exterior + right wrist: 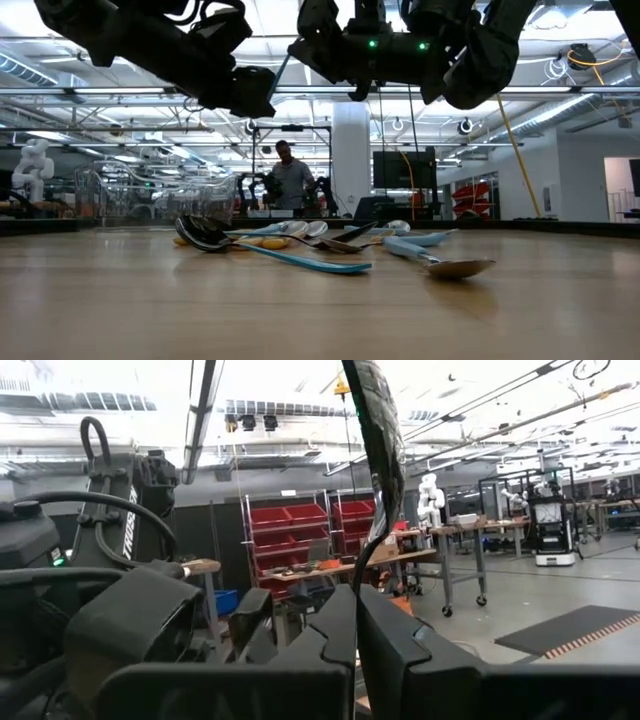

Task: Sort silverware by color (type)
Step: Put the blue spoon into the top left transparent bin

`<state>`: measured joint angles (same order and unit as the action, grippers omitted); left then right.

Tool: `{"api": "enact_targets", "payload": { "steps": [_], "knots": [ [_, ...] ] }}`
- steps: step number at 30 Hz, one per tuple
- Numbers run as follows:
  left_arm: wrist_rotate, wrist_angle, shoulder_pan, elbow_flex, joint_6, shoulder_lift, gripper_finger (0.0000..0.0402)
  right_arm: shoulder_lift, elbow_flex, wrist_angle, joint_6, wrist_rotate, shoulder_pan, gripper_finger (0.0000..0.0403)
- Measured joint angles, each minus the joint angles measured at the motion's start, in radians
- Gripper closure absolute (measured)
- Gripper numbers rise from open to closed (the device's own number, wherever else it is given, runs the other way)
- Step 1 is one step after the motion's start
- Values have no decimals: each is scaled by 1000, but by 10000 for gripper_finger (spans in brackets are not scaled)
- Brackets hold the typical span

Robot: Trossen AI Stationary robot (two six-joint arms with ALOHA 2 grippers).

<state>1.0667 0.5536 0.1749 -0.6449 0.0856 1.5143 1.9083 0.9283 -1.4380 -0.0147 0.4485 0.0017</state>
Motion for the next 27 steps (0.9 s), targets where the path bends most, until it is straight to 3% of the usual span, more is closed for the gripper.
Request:
{"api": "enact_targets", "payload": {
  "steps": [12,27],
  "knots": [
    [-12,-3,0,0,2,0,328,0,0,5,-2,1,0,403],
    [-56,-7,0,0,0,0,348,-1,0,28,-2,-3,0,389]
  ]
}}
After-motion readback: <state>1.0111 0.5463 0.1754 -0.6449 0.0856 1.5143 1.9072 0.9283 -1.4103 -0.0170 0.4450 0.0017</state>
